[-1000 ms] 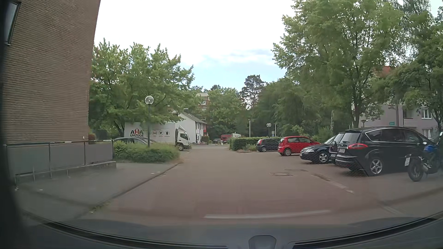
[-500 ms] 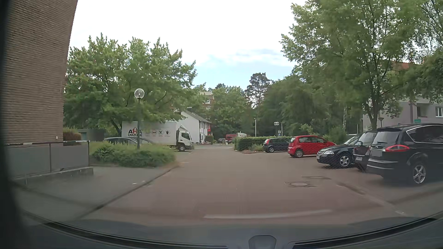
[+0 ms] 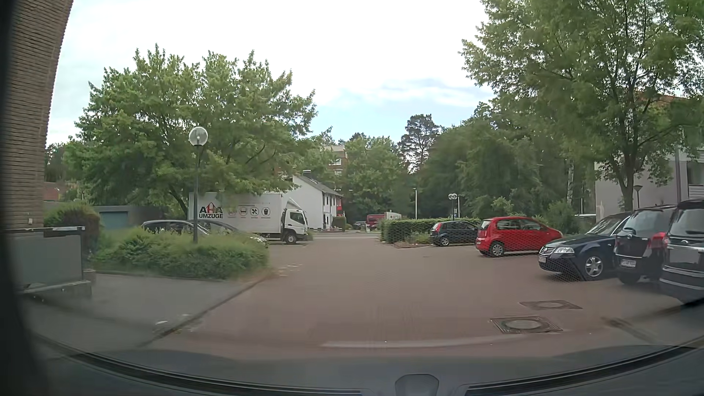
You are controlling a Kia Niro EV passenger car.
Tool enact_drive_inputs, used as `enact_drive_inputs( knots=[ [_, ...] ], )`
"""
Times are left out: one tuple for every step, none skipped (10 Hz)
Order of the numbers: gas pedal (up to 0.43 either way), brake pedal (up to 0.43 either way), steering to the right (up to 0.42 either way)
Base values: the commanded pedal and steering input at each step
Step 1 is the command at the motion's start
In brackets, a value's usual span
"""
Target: Follow the waypoints while adhering to traffic rules and regulations
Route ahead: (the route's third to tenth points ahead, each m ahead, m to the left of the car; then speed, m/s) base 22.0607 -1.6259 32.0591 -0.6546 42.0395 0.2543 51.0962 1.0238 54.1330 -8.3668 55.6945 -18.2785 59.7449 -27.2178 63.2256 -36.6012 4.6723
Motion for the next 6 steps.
enact_drive_inputs(
  knots=[
    [0.079,0.006,-0.026],
    [0.079,0.006,-0.025],
    [0.079,0.006,-0.023],
    [0.079,0.006,-0.023],
    [0.067,0.006,-0.023],
    [0.067,0.006,-0.023]
  ],
)
